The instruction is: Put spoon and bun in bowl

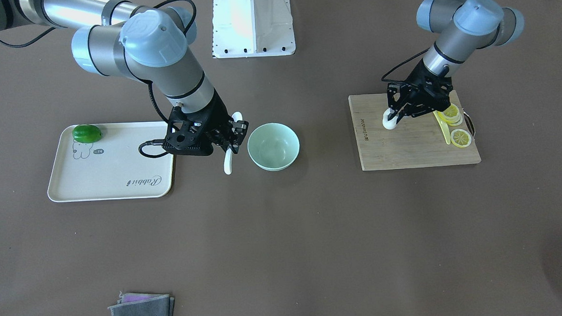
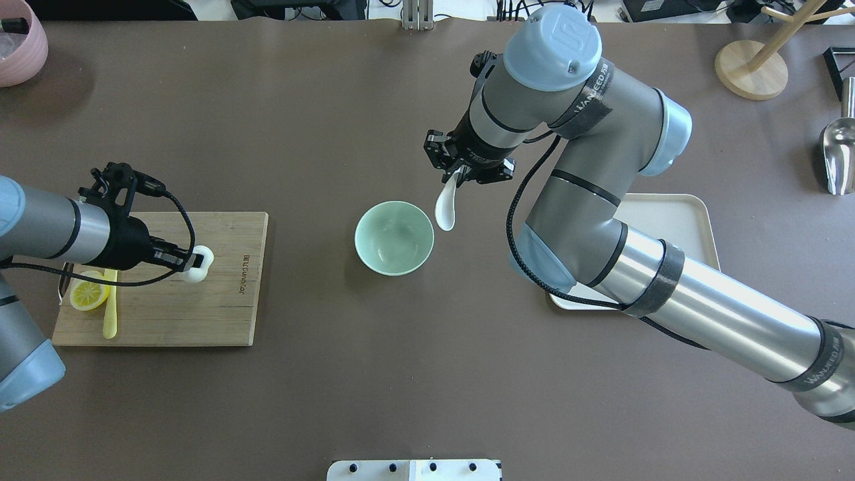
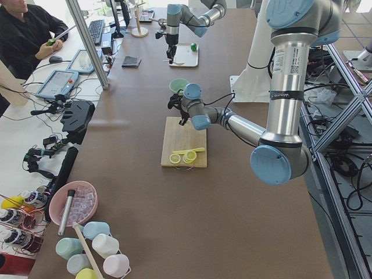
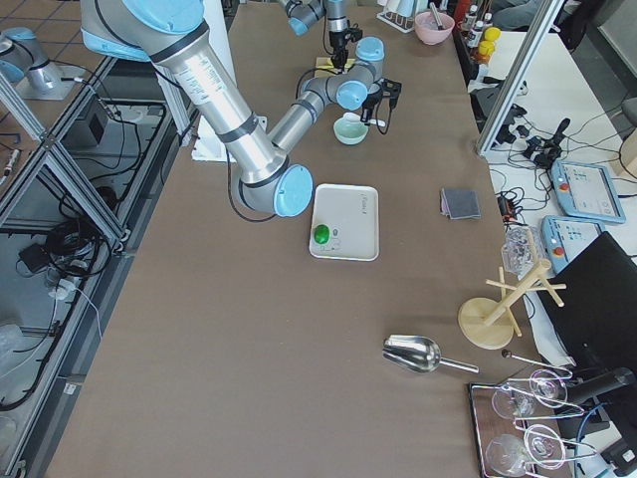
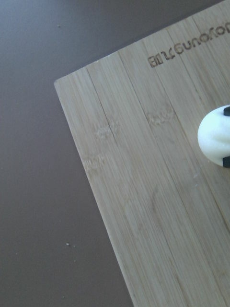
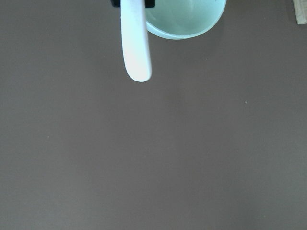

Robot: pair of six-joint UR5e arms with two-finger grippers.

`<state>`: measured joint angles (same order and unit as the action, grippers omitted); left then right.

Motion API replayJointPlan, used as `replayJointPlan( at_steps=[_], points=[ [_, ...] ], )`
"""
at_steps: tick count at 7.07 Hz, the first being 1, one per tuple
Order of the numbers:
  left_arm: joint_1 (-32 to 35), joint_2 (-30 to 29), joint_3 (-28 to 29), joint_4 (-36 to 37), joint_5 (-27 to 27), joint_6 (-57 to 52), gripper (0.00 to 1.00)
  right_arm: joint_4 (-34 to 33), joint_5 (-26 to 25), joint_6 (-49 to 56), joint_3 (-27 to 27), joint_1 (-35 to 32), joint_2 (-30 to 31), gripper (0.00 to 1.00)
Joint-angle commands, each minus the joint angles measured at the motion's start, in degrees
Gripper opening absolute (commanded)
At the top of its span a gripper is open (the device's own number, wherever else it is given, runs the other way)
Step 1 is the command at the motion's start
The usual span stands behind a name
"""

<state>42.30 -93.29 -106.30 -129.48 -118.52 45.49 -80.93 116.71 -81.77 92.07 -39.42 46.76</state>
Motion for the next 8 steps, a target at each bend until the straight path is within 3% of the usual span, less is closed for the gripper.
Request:
replayJointPlan(
  at_steps=[1,2,3,5,7,8],
  points=[
    [3.84,-4.42,-0.49,1.76,-5.67,0.82,0.0,2.42,-6.99,-1.2,-2.31,3.45,-1.14,0.0],
    [3.84,-8.53,-0.49,5.17,-5.67,3.01,0.0,8.62,-8.77,-3.81,-6.33,3.9,-1.4,0.0],
    [3.76,-10.32,-0.22,7.03,-5.67,3.2,0.0,10.25,-9.05,-5.05,-8.98,4.34,-2.97,0.0],
    [3.67,-10.68,0.57,7.05,-5.67,3.2,0.0,10.7,-12.72,-5.68,-10.06,6.36,-4.3,0.0],
    [3.67,-12.26,1.79,7.05,-5.67,3.9,0.0,10.7,-13.0,-5.59,-12.52,6.63,-6.06,0.0],
    [3.58,-12.62,1.97,7.05,-5.67,4.08,0.0,10.7,-13.0,-5.51,-12.61,6.63,-6.06,0.38]
  ],
)
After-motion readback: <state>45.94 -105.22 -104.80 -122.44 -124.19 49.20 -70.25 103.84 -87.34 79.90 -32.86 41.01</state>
